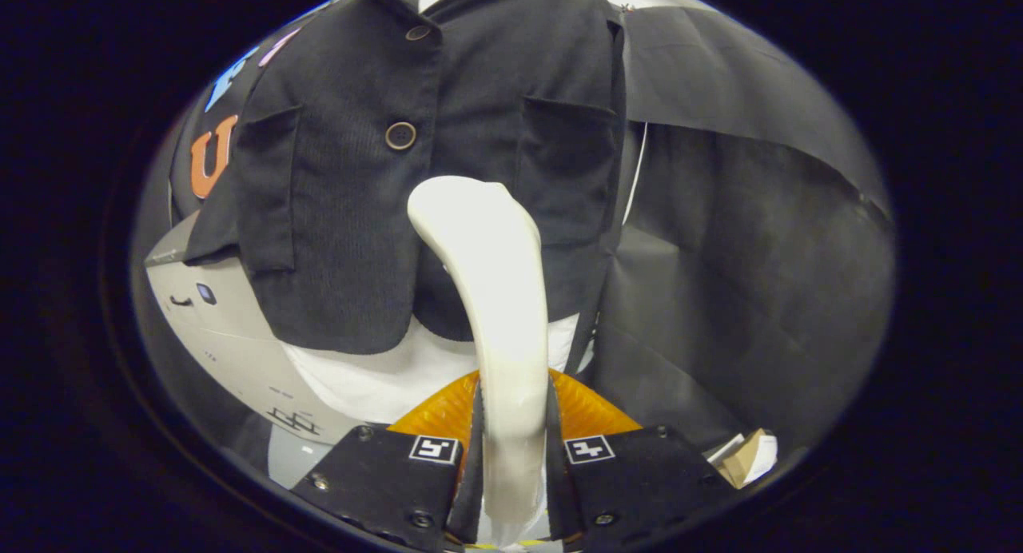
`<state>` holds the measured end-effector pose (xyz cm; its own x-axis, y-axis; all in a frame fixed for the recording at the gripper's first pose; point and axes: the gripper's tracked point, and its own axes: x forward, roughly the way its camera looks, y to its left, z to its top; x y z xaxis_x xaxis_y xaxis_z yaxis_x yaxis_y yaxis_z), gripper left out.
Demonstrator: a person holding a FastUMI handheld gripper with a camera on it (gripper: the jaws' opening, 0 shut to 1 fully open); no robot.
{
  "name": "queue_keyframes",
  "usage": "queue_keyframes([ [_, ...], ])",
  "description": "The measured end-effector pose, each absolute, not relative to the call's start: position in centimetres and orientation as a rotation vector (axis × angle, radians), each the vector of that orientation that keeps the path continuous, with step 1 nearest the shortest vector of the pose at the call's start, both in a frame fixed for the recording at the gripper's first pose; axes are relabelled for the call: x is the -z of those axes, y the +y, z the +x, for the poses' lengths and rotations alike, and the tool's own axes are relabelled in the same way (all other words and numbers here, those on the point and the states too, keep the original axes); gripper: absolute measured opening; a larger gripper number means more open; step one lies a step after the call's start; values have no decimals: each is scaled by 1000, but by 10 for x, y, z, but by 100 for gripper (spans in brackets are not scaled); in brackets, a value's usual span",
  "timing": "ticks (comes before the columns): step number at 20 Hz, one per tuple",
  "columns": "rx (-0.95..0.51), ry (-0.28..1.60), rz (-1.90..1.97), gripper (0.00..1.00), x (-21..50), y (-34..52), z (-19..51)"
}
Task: Iron the clothes twice with a garment steamer, once on the left side and once on the right side.
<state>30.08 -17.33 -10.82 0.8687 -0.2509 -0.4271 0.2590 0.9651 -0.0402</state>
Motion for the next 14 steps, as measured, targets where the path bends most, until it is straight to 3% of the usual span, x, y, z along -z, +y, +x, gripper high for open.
queue_keyframes([
  [9,164,419,72,35,107,-176,305],
  [14,168,370,104,35,79,-181,266],
])
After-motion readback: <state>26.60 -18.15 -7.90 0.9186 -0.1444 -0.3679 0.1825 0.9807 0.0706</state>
